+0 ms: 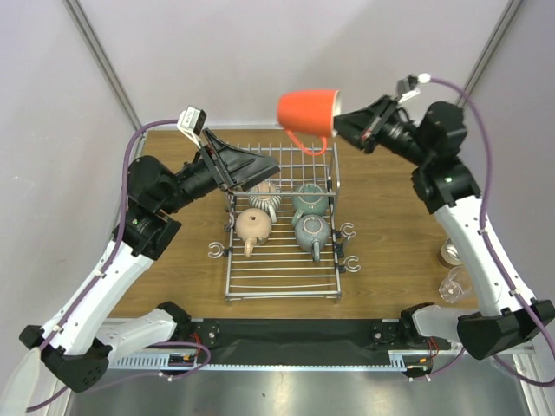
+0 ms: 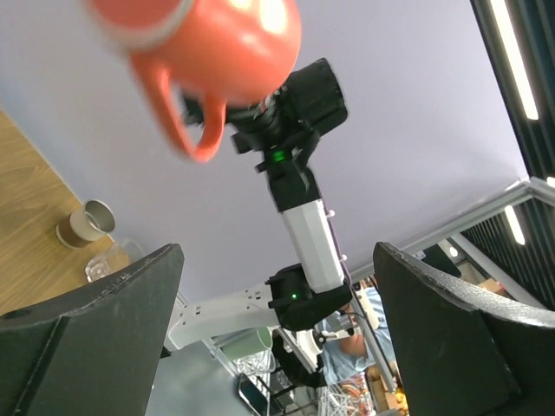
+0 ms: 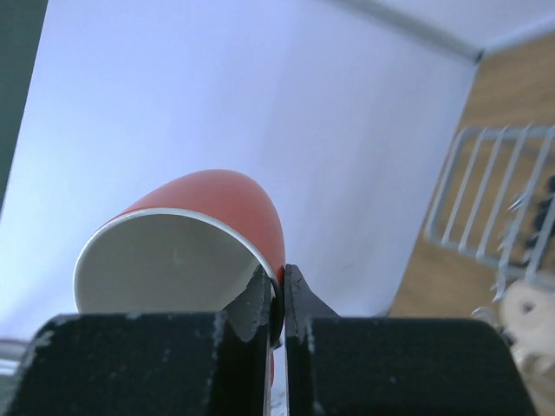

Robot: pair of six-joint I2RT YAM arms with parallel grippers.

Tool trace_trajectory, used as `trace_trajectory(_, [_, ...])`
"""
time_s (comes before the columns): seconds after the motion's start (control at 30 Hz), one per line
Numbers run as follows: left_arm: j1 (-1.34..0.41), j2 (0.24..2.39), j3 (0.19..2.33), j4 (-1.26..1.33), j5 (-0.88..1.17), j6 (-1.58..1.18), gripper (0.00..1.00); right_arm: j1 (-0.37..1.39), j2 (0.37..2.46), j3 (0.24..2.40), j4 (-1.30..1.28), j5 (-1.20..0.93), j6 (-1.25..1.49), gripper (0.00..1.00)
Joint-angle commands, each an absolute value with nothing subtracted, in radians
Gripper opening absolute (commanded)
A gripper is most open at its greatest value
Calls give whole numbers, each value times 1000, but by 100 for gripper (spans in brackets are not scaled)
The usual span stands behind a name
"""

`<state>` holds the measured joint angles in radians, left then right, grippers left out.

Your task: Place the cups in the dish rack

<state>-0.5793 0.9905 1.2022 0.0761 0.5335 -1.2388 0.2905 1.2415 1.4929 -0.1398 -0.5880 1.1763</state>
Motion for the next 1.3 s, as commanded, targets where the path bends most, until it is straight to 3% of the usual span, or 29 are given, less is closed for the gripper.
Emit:
trace_trajectory(0.0, [-624, 1000, 1253, 121, 471, -1168, 96, 389, 1206, 1483, 64, -603, 1337, 0])
trace_trajectory(0.3, [-653, 997, 1210, 147, 422, -1184, 89, 558, 1209, 1460, 123, -525, 1365, 0])
trace_trajectory(0.47, [-660, 1014, 1235, 146, 403, -1184, 75, 641, 1229, 1454, 115, -494, 1347, 0])
trace_trajectory(0.5, [-658, 1014, 1232, 149, 403, -1184, 70, 653, 1232, 1453, 115, -492, 1344, 0])
trace_trajectory(0.53, [-660, 1009, 1229, 152, 400, -1183, 55, 663, 1236, 1453, 112, -488, 1341, 0])
trace_trajectory(0.6, [-661, 1005, 1218, 152, 399, -1178, 38, 675, 1233, 1448, 100, -473, 1333, 0])
trace_trajectory(0.63, [-661, 1003, 1218, 146, 408, -1171, 18, 675, 1232, 1447, 94, -468, 1332, 0])
trace_trajectory(0.67, [-661, 1005, 1219, 121, 416, -1163, 4, 675, 1232, 1444, 92, -468, 1328, 0])
trace_trajectory(0.7, [-663, 1000, 1223, 97, 416, -1143, 0, 670, 1233, 1447, 71, -469, 1318, 0])
trace_trajectory(0.77, [-661, 977, 1213, 37, 396, -1111, 0, 664, 1232, 1459, -27, -474, 1296, 2])
trace_trajectory(0.8, [-661, 967, 1216, 8, 376, -1060, 0, 643, 1226, 1459, -63, -474, 1261, 10])
trace_trajectory(0.83, [-663, 956, 1223, -53, 358, -1030, 0, 628, 1217, 1459, -101, -472, 1243, 21])
trace_trajectory(0.87, [-661, 939, 1236, -145, 344, -996, 0, 608, 1207, 1465, -215, -465, 1212, 42])
trace_trajectory(0.93, [-663, 927, 1259, -313, 295, -885, 0, 526, 1175, 1480, -352, -439, 1108, 58])
trace_trajectory(1.07, [-708, 882, 1259, -530, 169, -715, 0, 370, 1120, 1532, -696, -394, 927, 60])
trace_trajectory(1.27, [-871, 830, 1149, -712, -32, -629, 0, 129, 1049, 1525, -850, -443, 816, 60])
